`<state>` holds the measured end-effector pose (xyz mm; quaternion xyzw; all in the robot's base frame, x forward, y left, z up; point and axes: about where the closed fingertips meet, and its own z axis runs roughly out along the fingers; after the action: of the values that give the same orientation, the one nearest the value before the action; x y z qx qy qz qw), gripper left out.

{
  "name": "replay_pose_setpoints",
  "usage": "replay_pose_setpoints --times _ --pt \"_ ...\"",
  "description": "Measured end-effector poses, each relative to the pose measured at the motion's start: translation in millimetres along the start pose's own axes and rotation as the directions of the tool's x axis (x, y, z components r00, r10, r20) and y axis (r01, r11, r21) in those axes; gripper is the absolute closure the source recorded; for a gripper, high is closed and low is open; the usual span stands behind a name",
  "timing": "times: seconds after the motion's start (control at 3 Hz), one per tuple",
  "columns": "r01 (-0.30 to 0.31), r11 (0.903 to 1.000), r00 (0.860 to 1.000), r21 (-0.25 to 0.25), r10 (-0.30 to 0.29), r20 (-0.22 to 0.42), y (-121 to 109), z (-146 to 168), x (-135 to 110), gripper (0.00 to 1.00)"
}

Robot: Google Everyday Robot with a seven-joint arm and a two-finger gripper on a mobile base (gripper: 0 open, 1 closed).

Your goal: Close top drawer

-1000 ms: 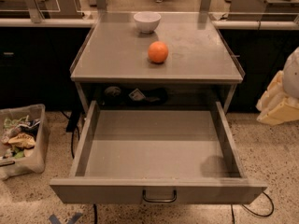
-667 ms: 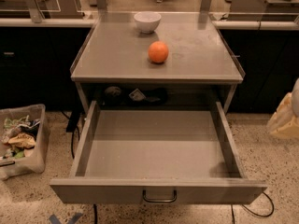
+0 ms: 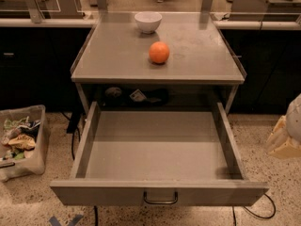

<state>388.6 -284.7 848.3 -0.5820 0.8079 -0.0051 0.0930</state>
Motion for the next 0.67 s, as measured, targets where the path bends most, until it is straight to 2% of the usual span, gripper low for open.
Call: replay_pose_setpoints --times 0.33,0.67 --pt "-0.016 0.9991 0.999 -0.04 0.017 0.031 8 7 -1 1.0" --pt "-0.027 0.9867 0.993 -0.161 0.044 0.106 37 30 -3 1.0"
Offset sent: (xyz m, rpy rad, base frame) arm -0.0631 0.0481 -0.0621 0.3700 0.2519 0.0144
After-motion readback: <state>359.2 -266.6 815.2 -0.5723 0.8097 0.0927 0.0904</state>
